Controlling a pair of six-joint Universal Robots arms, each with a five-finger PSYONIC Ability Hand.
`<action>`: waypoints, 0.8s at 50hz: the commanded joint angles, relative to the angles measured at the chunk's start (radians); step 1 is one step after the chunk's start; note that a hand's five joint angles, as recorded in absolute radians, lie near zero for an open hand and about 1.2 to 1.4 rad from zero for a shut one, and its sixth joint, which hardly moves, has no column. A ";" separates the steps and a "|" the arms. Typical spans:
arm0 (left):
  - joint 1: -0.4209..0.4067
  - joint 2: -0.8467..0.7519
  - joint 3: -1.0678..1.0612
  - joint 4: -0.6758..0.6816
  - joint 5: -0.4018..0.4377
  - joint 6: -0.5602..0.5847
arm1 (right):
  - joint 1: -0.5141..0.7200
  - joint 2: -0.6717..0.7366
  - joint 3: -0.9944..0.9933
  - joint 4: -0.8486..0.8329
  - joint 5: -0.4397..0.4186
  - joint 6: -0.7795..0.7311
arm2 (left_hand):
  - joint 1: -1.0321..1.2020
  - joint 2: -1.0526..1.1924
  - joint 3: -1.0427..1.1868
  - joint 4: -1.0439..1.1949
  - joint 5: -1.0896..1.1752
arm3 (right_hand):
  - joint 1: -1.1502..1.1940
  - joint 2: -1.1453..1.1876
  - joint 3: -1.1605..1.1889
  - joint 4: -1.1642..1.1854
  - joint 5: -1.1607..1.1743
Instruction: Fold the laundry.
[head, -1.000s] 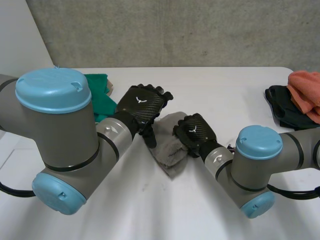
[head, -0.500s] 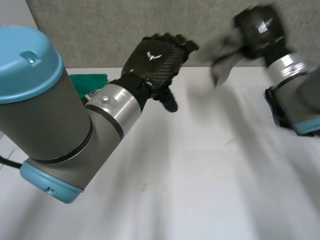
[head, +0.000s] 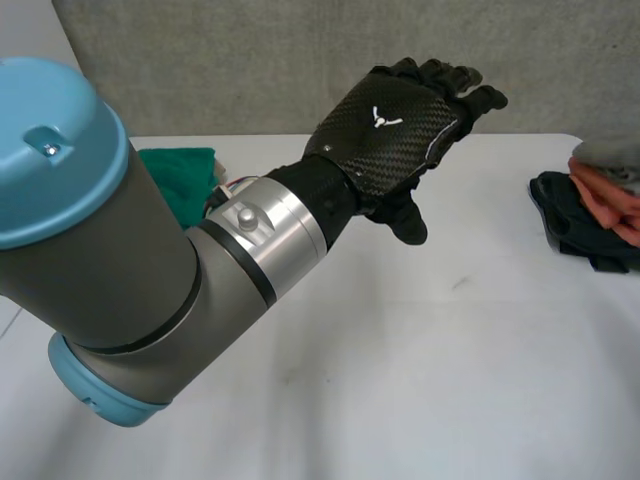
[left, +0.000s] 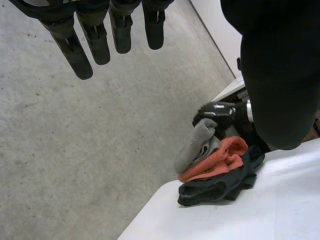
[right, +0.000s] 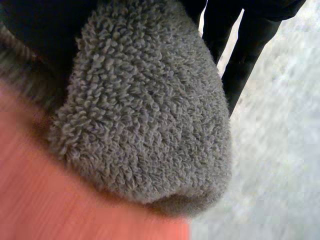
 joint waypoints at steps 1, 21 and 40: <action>-0.019 -0.007 -0.007 -0.001 -0.001 0.001 | -0.058 0.032 0.096 -0.026 -0.095 -0.024 | -0.033 -0.031 -0.035 -0.046 -0.047 | 0.403 0.282 0.266 0.197 0.353; -0.039 0.024 -0.007 -0.003 -0.003 -0.001 | -0.167 -0.335 0.205 0.570 -0.007 -0.257 | -0.033 -0.031 -0.035 -0.046 -0.047 | -0.818 -0.940 -0.955 -1.025 -0.869; 0.132 0.053 0.097 -0.015 -0.222 0.010 | -0.015 -0.776 0.450 0.405 0.368 -0.442 | -0.021 -0.019 -0.022 -0.034 -0.035 | -0.818 -0.940 -0.955 -1.025 -0.869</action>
